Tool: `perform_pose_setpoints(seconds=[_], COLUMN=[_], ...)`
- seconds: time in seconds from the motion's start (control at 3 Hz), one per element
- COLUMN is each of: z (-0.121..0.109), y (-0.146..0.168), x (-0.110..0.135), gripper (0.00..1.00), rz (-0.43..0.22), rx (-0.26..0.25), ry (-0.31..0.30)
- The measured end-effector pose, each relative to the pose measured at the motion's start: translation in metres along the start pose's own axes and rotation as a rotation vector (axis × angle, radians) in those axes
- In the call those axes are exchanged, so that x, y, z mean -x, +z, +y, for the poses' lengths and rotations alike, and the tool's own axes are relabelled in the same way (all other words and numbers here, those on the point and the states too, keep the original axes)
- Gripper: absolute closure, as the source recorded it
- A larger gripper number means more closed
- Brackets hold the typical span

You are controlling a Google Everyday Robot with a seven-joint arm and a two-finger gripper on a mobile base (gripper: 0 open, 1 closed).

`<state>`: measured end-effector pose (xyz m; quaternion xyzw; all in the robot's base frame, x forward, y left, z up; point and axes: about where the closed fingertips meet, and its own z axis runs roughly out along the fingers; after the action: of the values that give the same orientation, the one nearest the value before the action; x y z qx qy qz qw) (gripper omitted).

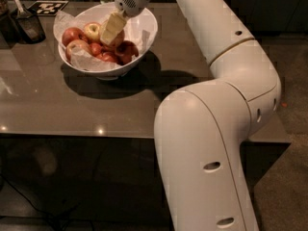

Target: Pick apple from white bowl

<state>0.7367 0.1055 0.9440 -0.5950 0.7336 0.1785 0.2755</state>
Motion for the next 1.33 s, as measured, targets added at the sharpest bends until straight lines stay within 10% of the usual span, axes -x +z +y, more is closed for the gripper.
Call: perform_pose_setpoints(seconds=[1.33], z=[0.016], y=[-0.088], x=[0.057], gripper=[1.0], rz=[-0.19], rx=[-0.013], ry=[-0.018])
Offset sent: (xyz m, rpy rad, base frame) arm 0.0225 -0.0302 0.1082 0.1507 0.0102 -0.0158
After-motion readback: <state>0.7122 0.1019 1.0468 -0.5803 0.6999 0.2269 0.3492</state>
